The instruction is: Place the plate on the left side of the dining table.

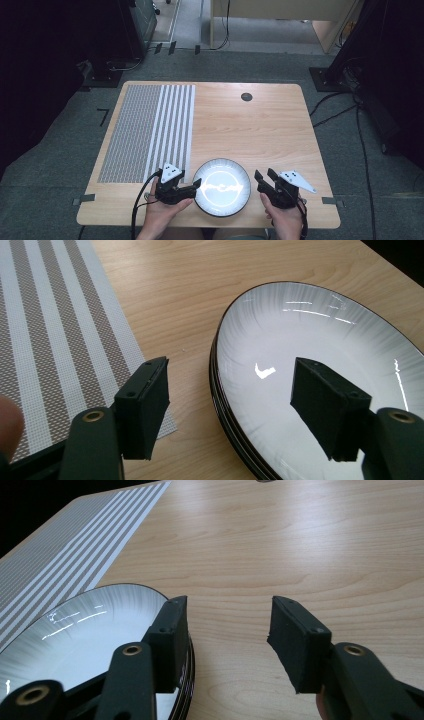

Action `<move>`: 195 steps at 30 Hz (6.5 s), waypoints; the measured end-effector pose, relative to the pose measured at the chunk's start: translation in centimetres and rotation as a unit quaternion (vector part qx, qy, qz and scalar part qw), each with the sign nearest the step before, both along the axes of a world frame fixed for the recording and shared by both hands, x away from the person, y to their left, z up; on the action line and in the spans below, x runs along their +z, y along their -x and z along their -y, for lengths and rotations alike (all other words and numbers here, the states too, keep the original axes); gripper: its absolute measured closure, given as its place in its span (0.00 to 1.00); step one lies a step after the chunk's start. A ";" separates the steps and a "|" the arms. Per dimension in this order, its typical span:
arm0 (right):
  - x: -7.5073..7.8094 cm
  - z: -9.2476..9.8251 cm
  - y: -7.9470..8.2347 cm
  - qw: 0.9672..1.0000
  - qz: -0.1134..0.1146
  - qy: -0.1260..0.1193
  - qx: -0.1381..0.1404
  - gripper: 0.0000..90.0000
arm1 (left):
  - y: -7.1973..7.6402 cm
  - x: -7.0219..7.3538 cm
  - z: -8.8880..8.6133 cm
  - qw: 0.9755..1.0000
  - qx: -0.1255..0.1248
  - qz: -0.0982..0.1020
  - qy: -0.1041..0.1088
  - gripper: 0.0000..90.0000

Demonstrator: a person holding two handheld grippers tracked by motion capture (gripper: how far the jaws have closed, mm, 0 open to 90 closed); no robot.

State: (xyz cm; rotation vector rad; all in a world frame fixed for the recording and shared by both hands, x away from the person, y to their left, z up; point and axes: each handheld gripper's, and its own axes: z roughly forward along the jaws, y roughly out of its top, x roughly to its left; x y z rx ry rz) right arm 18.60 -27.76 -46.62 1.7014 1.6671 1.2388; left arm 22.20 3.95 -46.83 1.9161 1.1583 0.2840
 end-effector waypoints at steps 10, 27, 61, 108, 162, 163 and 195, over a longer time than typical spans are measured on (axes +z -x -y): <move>-0.6 -1.1 0.1 1.000 -0.014 -0.014 0.023 0.68 | 0.1 -0.5 0.3 1.000 -0.009 -0.006 -0.001 0.52; -1.3 -2.6 0.2 0.996 -0.060 -0.038 0.047 0.87 | 0.3 -1.1 0.4 1.000 -0.011 -0.003 -0.016 0.83; -2.0 -3.0 0.4 0.997 -0.072 -0.034 -0.007 0.98 | 0.2 -1.3 0.2 1.000 -0.011 0.000 -0.015 0.88; -1.5 -1.7 0.7 0.988 -0.097 -0.118 -0.013 0.90 | 0.6 -1.6 0.7 0.999 -0.012 0.011 -0.034 0.87; -0.6 -1.8 1.7 0.994 -0.061 -0.067 -0.053 0.99 | 1.2 -1.7 2.5 0.999 -0.045 0.007 -0.024 0.62; -0.6 -1.8 1.7 0.994 -0.063 -0.069 -0.052 0.99 | 1.2 -1.7 2.5 0.999 -0.044 0.007 -0.023 0.62; -2.3 -1.4 1.7 0.975 -0.118 -0.180 -0.051 0.92 | 0.4 -1.8 2.0 0.999 -0.041 -0.010 0.013 0.63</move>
